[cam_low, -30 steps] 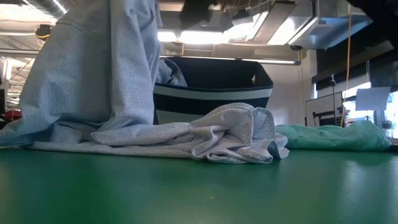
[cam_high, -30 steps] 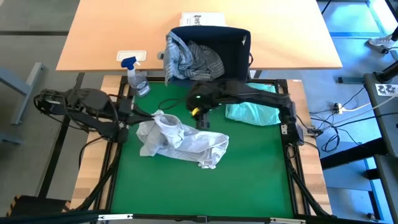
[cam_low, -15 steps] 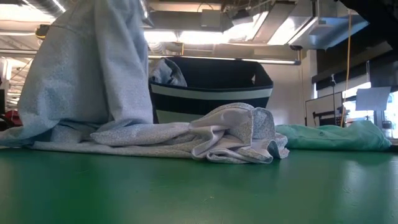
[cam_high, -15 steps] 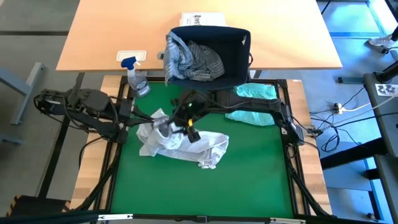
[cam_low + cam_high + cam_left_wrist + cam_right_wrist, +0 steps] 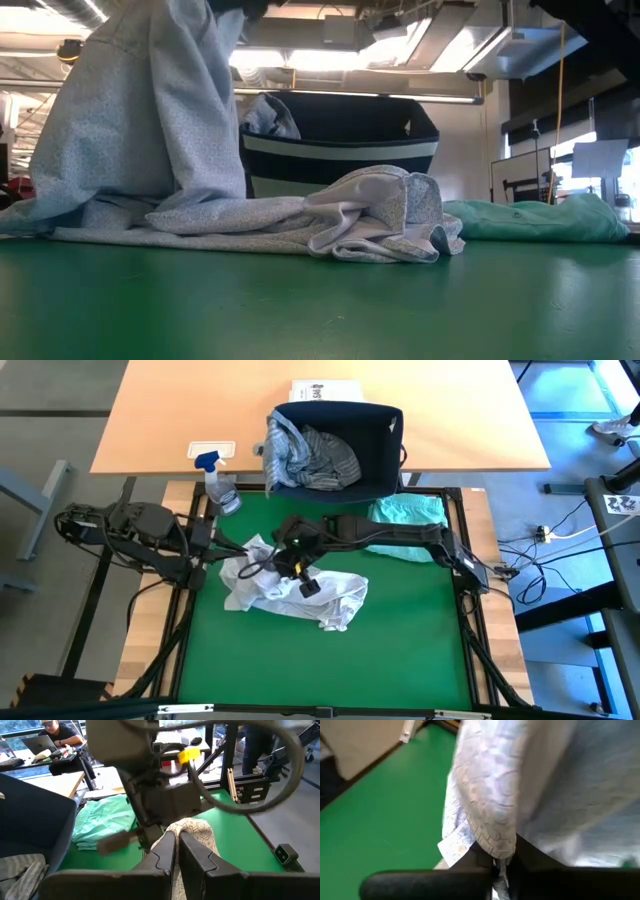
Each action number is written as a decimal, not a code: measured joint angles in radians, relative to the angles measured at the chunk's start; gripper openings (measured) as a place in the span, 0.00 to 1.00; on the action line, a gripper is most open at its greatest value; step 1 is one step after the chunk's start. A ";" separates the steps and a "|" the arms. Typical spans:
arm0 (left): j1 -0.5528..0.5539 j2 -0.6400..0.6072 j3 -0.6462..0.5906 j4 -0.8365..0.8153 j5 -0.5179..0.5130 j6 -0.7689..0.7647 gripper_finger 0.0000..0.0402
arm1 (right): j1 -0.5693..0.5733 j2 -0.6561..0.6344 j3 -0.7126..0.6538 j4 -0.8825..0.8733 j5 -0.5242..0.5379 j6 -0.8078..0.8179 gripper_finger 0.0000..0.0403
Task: Fold laundry
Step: Fold the white polo shirt
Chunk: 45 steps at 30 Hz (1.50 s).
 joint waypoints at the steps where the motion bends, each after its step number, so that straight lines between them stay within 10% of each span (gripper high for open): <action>1: 0.000 0.000 0.000 0.000 0.000 -0.001 0.04 | 0.004 -0.010 0.000 0.003 0.022 -0.009 0.06; 14: 0.000 0.000 0.000 0.049 -0.074 -0.046 0.06 | 0.003 -0.192 0.000 0.035 0.062 -0.034 0.03; 22: 0.000 0.003 0.000 0.054 -0.234 -0.099 0.27 | 0.003 -0.257 0.000 0.016 0.154 -0.034 0.03; 31: 0.000 -0.036 0.000 -0.001 -0.361 -0.290 0.50 | -0.012 -0.366 0.000 -0.022 0.473 -0.041 0.03; 45: 0.000 0.034 0.001 -0.269 -0.375 -0.718 0.49 | -0.053 -0.415 0.000 -0.140 1.084 0.051 0.04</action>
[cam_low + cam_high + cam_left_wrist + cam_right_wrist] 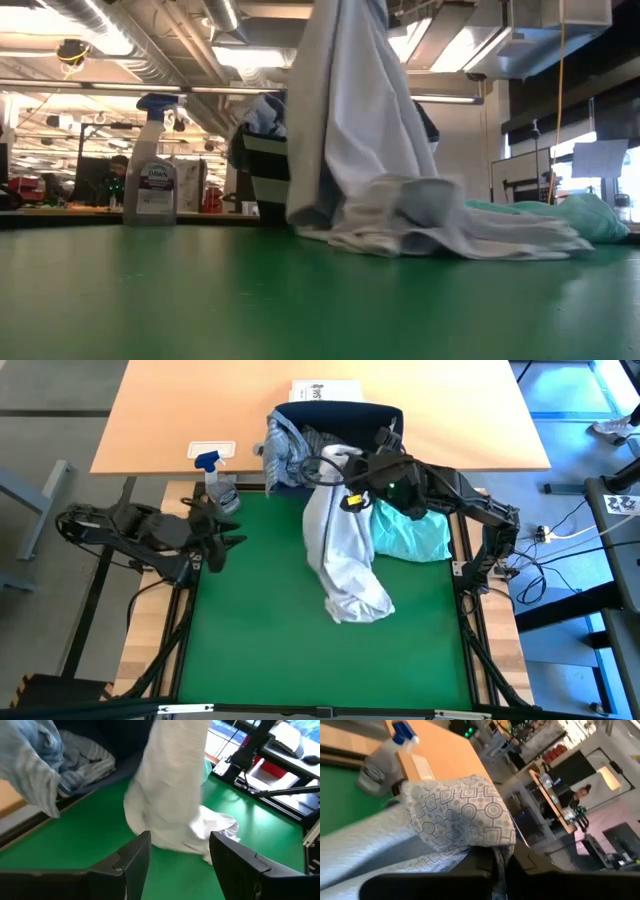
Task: Fold laundry
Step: Fold the white polo shirt
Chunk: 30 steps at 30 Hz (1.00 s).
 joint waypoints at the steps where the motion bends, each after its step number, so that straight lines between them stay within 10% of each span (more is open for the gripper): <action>1: 0.000 0.016 0.000 0.009 -0.003 -0.008 0.49 | 0.000 0.000 0.000 -0.012 0.000 0.012 0.04; 17: 0.066 0.362 0.000 0.484 -0.144 0.230 0.49 | 0.003 0.001 0.000 -0.098 -0.190 0.116 0.04; 30: 0.235 0.433 0.000 0.801 -0.017 0.488 0.49 | 0.003 0.001 0.000 -0.097 -0.239 0.125 0.04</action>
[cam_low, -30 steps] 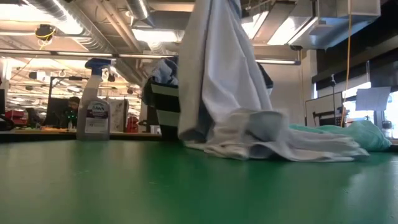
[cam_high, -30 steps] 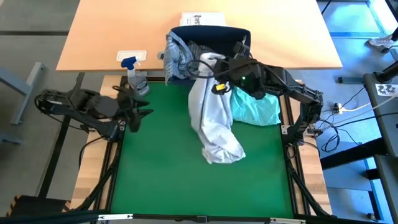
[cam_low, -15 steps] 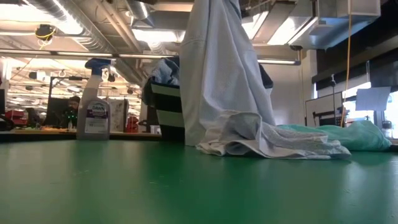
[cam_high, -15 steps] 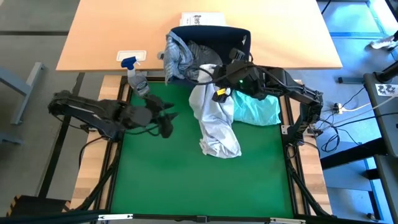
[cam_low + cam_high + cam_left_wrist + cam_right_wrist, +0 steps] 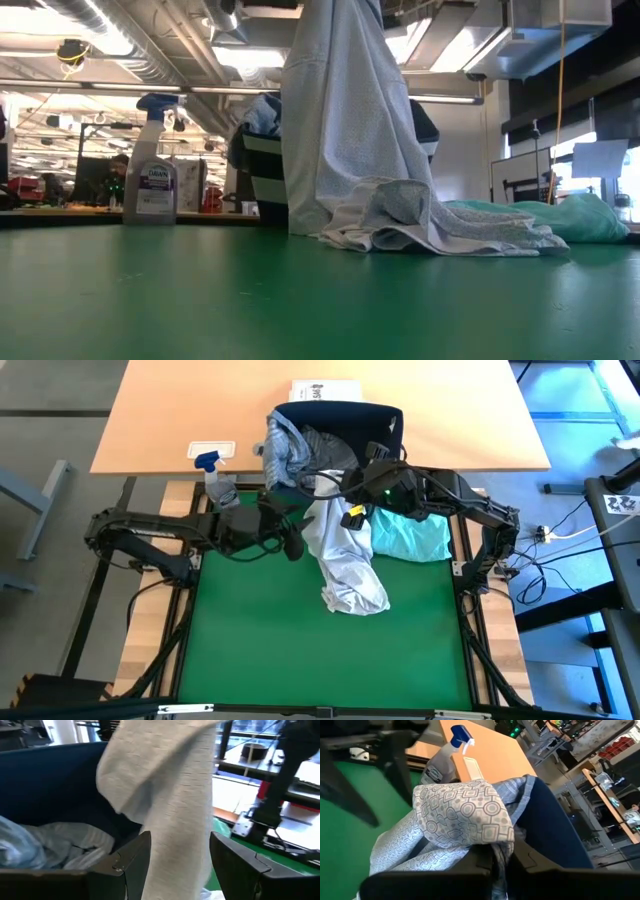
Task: Fold laundry
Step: Fold the white polo shirt
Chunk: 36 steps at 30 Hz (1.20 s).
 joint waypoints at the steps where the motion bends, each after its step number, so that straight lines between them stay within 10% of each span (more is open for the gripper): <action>1: 0.012 0.000 0.000 0.001 0.000 0.009 0.49 | 0.000 0.000 0.000 0.000 -0.005 0.001 0.04; 14: 0.087 0.079 0.000 0.122 0.286 0.045 0.46 | 0.000 0.017 0.001 -0.002 -0.018 0.002 0.04; 22: 0.080 0.058 0.000 0.107 0.318 0.068 0.10 | 0.000 0.029 0.001 0.007 -0.037 0.002 0.04; 30: 0.022 -0.104 0.000 -0.190 0.409 0.001 0.01 | 0.001 0.031 0.000 0.010 -0.163 0.116 0.08; 36: -0.045 -0.260 0.000 -0.592 0.428 -0.067 0.01 | 0.001 0.035 0.001 -0.006 -0.407 0.186 0.30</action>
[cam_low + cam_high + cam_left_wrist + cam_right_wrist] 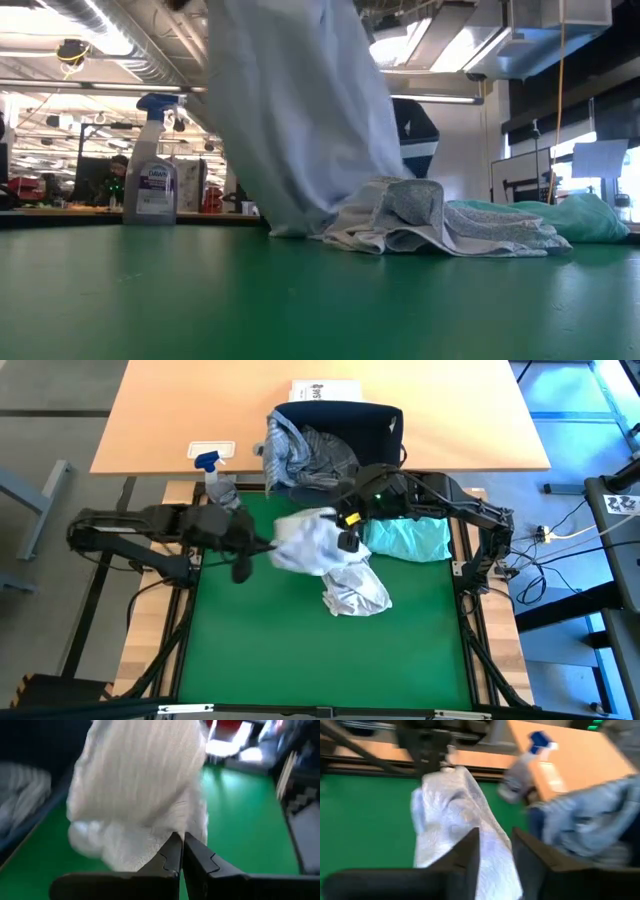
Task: Fold laundry
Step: Fold the white polo shirt
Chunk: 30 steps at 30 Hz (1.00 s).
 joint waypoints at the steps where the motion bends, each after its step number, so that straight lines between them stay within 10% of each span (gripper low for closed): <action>1: -0.012 -0.020 0.000 -0.050 -0.011 -0.002 0.01 | 0.000 0.003 0.001 -0.003 -0.031 0.002 0.34; 11: -0.142 -0.096 -0.009 -0.504 -0.052 -0.158 0.01 | -0.001 0.085 -0.001 -0.147 -0.066 -0.017 0.53; 30: -0.459 -0.109 -0.248 -0.445 -0.076 -0.323 0.01 | -0.064 0.470 -0.001 0.004 -0.144 -0.095 0.49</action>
